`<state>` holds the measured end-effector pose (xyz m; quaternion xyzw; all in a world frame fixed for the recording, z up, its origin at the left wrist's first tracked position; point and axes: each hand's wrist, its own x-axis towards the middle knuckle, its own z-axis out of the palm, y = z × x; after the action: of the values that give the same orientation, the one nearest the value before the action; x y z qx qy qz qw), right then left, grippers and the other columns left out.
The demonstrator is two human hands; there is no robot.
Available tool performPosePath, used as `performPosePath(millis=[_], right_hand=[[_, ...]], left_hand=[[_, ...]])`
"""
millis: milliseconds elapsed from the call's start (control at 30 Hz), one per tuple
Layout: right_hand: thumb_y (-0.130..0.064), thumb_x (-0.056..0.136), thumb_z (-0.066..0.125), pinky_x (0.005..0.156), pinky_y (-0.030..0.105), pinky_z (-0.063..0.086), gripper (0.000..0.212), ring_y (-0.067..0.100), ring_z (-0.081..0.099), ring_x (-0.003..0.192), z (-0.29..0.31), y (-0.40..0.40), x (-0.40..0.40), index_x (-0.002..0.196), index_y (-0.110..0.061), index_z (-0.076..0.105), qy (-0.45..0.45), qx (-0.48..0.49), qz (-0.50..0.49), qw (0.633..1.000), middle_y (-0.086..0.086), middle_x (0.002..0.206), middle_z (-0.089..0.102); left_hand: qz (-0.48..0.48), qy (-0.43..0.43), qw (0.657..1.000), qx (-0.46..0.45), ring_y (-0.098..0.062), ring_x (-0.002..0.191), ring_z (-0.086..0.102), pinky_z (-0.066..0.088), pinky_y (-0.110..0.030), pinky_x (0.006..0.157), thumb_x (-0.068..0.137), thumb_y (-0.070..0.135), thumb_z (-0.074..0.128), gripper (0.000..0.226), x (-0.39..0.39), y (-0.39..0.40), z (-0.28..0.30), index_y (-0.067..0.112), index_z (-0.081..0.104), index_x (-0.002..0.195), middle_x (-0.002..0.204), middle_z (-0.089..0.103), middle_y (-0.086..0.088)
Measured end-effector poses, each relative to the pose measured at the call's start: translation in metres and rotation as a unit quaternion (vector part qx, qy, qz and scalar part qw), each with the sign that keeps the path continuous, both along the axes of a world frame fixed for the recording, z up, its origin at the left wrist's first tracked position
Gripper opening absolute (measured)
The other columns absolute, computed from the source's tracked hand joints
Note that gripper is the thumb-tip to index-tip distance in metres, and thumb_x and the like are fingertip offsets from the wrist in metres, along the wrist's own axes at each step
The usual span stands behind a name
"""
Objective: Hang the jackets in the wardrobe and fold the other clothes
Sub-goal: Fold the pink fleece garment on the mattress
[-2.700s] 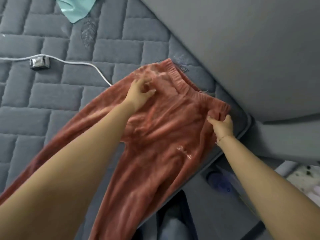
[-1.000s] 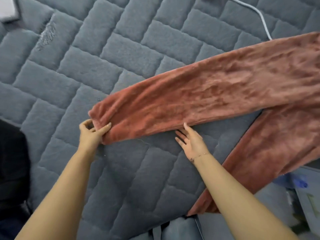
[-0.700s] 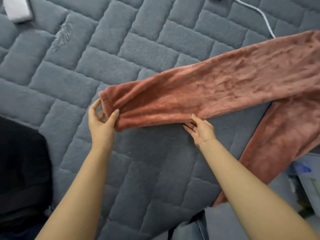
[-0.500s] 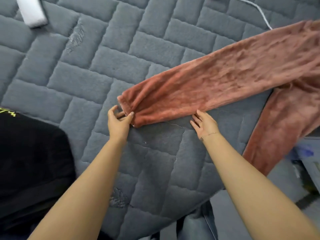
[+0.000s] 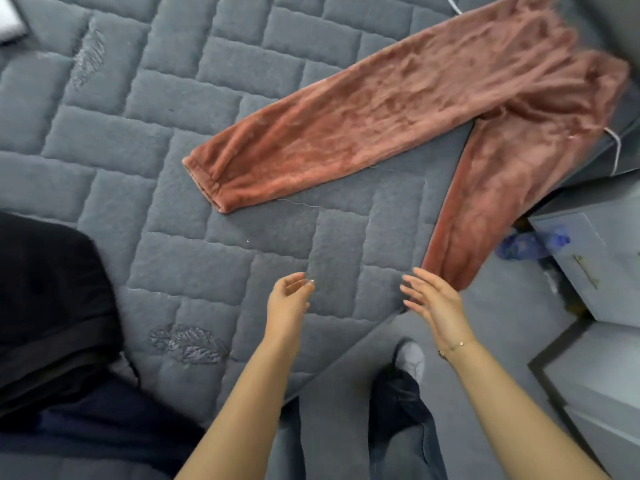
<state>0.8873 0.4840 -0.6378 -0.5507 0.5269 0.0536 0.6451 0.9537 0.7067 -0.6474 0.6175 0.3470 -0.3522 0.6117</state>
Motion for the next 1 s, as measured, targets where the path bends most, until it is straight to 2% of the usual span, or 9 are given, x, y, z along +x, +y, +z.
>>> performPosePath(millis=[167,267,433,533,633,700,833,900,1000], right_hand=[[-0.005,0.095,0.056,0.072,0.029,0.054,0.024,0.015,0.067,0.089,-0.010,-0.074,-0.044,0.118,-0.010,0.060,0.010,-0.025,0.005,1.000,0.008,0.106,0.069],[-0.006,0.095,0.057,0.065,0.023,0.053,0.021,0.011,0.064,0.082,-0.018,-0.127,-0.062,0.115,-0.008,0.061,0.014,-0.057,-0.001,0.998,0.008,0.104,0.068],[-0.005,0.097,0.050,0.065,0.025,0.049,0.016,0.016,0.059,0.082,-0.038,-0.209,-0.062,0.111,-0.009,0.058,0.028,-0.032,0.016,0.999,0.013,0.108,0.061],[-0.008,0.099,0.048,0.063,0.023,0.049,0.020,0.021,0.058,0.093,-0.051,-0.247,-0.044,0.116,-0.007,0.058,0.027,-0.020,0.062,0.998,0.012,0.111,0.060],[-0.018,0.100,0.052,0.065,0.025,0.051,0.018,0.021,0.060,0.097,-0.062,-0.267,-0.019,0.115,-0.011,0.058,0.004,-0.019,0.100,0.995,0.008,0.112,0.062],[-0.025,0.099,0.055,0.066,0.027,0.052,0.013,0.021,0.063,0.095,-0.066,-0.272,-0.002,0.108,-0.016,0.057,-0.004,0.001,0.119,0.993,0.007,0.110,0.063],[-0.034,0.094,0.062,0.073,0.037,0.056,0.036,0.023,0.065,0.091,-0.069,-0.267,0.027,0.121,-0.012,0.053,0.017,0.092,0.112,0.989,0.008,0.113,0.062],[-0.034,0.092,0.064,0.062,0.028,0.051,0.031,0.016,0.060,0.072,-0.062,-0.263,0.035,0.114,-0.013,0.057,0.038,0.127,0.062,0.989,0.003,0.094,0.063],[-0.028,0.088,0.067,0.040,0.017,0.033,0.022,0.006,0.043,0.046,-0.051,-0.262,0.047,0.074,-0.018,0.053,0.053,0.110,-0.047,0.991,-0.003,0.065,0.050]], left_hand=[[-0.018,0.028,0.998,-0.058,-0.016,0.095,0.064,0.047,-0.024,0.077,0.094,0.008,0.061,0.020,-0.047,-0.090,0.006,0.011,0.060,0.114,0.108,0.065,-0.006],[0.024,0.114,0.984,-0.136,-0.014,0.094,0.064,0.048,-0.023,0.081,0.097,0.010,0.057,0.020,-0.080,-0.154,-0.001,0.010,0.059,0.116,0.109,0.066,-0.005],[0.238,0.279,0.891,-0.266,-0.019,0.101,0.063,0.049,-0.028,0.078,0.102,0.024,0.049,0.019,-0.122,-0.256,-0.033,0.007,0.058,0.103,0.110,0.066,-0.008],[0.385,0.280,0.828,-0.296,-0.025,0.131,0.050,0.044,-0.037,0.099,0.102,0.036,0.048,0.038,-0.121,-0.305,-0.060,0.006,0.050,0.124,0.138,0.053,-0.016],[0.455,0.239,0.806,-0.293,-0.025,0.132,0.046,0.031,-0.043,0.112,0.102,0.043,0.043,0.040,-0.109,-0.333,-0.081,0.010,0.051,0.123,0.130,0.055,-0.014],[0.489,0.208,0.800,-0.278,-0.026,0.113,0.056,0.038,-0.042,0.105,0.104,0.036,0.039,0.034,-0.103,-0.337,-0.090,0.008,0.058,0.101,0.109,0.060,-0.011],[0.544,0.181,0.786,-0.231,-0.019,0.068,0.065,0.058,-0.031,0.059,0.100,0.019,0.053,0.018,-0.103,-0.333,-0.076,0.008,0.061,0.088,0.068,0.070,-0.009],[0.555,0.152,0.796,-0.187,-0.013,0.063,0.068,0.057,-0.024,0.050,0.094,0.017,0.063,0.007,-0.108,-0.333,-0.053,0.010,0.064,0.096,0.072,0.073,-0.004],[0.558,0.087,0.824,-0.046,-0.007,0.073,0.066,0.052,-0.018,0.051,0.088,0.020,0.072,0.022,-0.105,-0.334,-0.023,0.012,0.064,0.108,0.097,0.069,-0.001]])
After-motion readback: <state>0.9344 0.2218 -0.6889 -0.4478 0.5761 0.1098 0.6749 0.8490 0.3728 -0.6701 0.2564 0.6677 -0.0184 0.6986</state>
